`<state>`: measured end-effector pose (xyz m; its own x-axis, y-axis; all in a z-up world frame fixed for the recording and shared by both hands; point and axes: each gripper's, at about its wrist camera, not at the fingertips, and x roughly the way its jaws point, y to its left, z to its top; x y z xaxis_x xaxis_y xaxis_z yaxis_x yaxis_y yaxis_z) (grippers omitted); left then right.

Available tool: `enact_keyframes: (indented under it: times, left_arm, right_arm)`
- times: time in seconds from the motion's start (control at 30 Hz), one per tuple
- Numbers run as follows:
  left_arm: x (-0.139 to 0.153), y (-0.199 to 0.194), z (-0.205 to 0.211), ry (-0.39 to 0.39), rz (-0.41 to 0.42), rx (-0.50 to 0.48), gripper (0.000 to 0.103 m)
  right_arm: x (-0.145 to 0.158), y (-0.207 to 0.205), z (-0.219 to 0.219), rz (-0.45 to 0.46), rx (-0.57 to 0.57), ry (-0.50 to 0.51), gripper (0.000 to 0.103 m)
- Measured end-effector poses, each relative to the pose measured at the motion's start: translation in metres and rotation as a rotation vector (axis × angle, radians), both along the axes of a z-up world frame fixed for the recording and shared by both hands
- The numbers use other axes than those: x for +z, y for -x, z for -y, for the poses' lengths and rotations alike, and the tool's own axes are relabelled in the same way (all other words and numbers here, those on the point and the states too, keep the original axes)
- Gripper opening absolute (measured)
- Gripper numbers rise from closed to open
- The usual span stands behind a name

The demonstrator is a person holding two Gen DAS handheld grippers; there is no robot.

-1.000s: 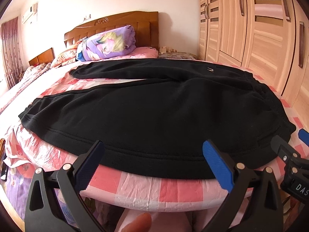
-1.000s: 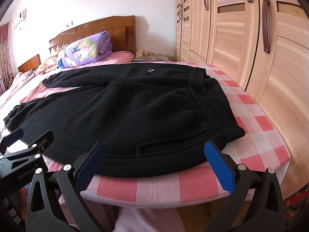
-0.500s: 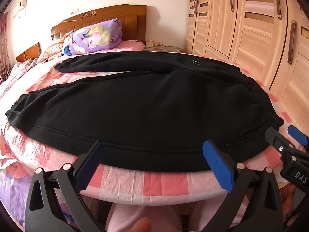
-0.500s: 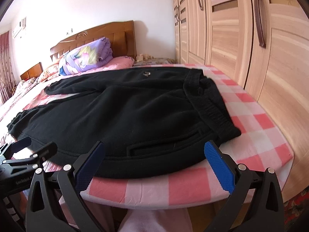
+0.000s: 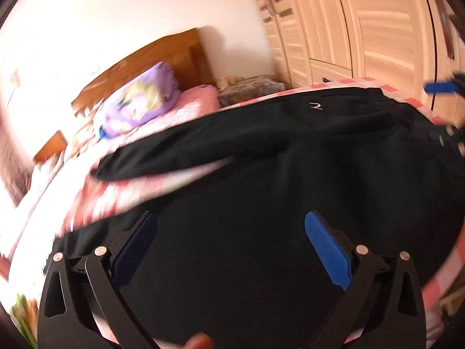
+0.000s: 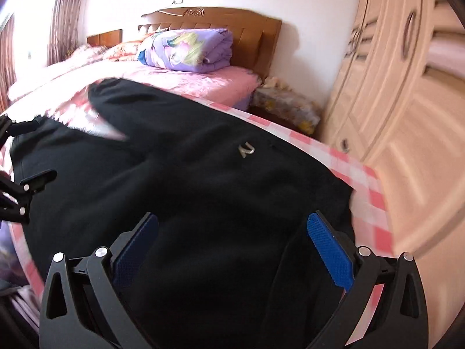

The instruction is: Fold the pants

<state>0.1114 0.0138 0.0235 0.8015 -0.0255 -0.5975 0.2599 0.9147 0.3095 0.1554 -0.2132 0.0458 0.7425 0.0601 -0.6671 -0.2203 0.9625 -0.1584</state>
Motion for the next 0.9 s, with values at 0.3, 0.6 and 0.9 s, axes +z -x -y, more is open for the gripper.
enact_keyframes:
  times: [0.3,0.6,0.9]
  left_arm:
    - [0.003,-0.206,-0.009,0.007,-0.265,-0.022,0.102]
    - [-0.005,-0.337,-0.013,0.205,-0.428,-0.187,0.092]
    - [-0.001,-0.375,0.003,0.47,-0.547,-0.222,0.071]
  right_arm:
    - [-0.032,-0.201,0.087,-0.252,-0.053,-0.184,0.098]
    - [-0.066,-0.28,0.102,-0.437,0.11,-0.171,0.062]
    - [-0.021,-0.196,0.051,-0.153,0.274,0.065,0.009]
